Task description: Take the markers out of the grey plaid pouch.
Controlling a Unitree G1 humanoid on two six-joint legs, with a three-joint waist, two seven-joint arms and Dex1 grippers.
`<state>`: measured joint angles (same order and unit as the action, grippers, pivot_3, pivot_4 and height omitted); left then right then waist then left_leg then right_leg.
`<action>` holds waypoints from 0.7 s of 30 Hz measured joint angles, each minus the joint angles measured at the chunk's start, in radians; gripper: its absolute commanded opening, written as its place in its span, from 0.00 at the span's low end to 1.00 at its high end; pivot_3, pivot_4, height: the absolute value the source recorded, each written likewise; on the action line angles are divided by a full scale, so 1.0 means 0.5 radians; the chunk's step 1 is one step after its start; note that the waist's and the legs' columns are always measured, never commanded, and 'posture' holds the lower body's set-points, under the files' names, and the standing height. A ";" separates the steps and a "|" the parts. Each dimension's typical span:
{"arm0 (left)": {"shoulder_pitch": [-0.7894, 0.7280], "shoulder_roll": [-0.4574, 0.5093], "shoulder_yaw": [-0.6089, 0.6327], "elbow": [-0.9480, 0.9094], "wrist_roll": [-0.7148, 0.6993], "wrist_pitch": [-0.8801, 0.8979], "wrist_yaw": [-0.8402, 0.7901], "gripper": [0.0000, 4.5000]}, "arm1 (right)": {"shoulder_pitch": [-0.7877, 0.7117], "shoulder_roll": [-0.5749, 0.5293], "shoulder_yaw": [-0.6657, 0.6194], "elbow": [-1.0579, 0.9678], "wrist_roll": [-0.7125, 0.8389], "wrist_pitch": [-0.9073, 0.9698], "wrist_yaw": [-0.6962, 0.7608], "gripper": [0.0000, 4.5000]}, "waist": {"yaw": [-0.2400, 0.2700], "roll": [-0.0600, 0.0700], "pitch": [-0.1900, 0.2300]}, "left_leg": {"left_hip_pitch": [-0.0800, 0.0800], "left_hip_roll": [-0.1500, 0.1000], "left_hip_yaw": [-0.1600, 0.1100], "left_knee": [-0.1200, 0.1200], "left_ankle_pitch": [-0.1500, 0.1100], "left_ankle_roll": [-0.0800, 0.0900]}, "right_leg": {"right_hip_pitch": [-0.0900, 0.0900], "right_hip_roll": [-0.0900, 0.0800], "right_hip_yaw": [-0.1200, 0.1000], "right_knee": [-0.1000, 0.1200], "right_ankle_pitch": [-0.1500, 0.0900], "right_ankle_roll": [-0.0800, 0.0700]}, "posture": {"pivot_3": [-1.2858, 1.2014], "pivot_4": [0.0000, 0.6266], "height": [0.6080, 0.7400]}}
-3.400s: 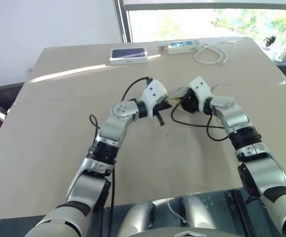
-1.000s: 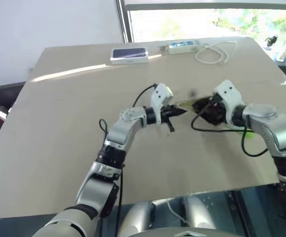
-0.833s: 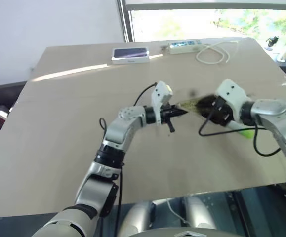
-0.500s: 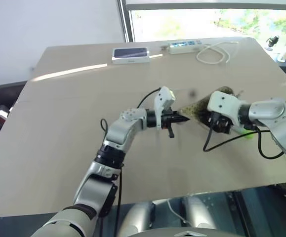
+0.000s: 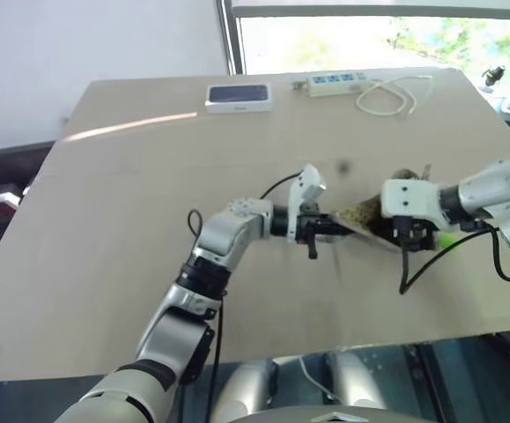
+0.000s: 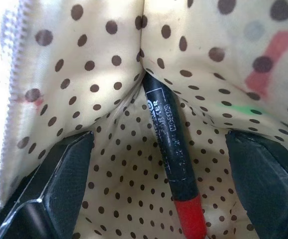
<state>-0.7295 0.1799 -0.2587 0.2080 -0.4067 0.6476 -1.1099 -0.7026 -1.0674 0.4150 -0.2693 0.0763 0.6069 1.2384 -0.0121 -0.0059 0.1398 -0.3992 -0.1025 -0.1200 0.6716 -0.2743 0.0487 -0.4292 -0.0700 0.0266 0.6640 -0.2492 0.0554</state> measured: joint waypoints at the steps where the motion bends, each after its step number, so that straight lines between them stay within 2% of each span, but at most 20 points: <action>1: 0.000 -0.005 0.000 -0.004 -0.014 0.019 0.009 0.00 | -0.004 0.000 0.000 0.024 -0.003 -0.012 0.021 0.97 | 0.001 0.000 0.000 | 0.000 0.000 0.000 0.000 0.000 0.000 | 0.000 0.000 0.000 0.000 0.000 0.000 | 0.52 0.24 1.00; 8: 0.025 -0.043 -0.059 -0.004 -0.012 0.056 0.068 0.00 | -0.045 0.019 0.102 0.182 -0.169 -0.232 0.146 0.97 | 0.003 0.000 0.000 | 0.000 0.000 0.000 0.001 0.000 0.000 | 0.000 0.000 0.000 0.000 0.000 0.000 | 0.52 0.24 1.00; 18: 0.040 -0.118 -0.113 -0.006 -0.022 0.093 0.173 0.00 | -0.031 -0.015 0.165 0.246 -0.600 -0.976 0.176 0.97 | 0.003 0.000 0.000 | 0.000 0.000 0.001 0.001 0.000 0.000 | 0.000 0.000 -0.001 0.000 0.000 0.000 | 0.52 0.24 1.00; 21: 0.041 -0.095 -0.066 -0.045 -0.045 0.093 0.187 0.00 | -0.031 -0.054 0.162 0.311 -0.736 -1.072 0.173 0.97 | 0.004 0.000 0.000 | 0.000 0.000 0.001 0.001 0.000 0.000 | 0.000 0.000 -0.001 0.000 0.000 0.000 | 0.52 0.24 1.00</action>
<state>-0.7092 0.1326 -0.2916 0.1857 -0.4293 0.6938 -1.0164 -0.7181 -1.0942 0.4959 -0.1136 -0.2918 0.0708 1.3249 -0.0103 -0.0059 0.1398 -0.3990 -0.1025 -0.1197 0.6722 -0.2742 0.0485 -0.4292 -0.0699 0.0259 0.6642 -0.2493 0.0554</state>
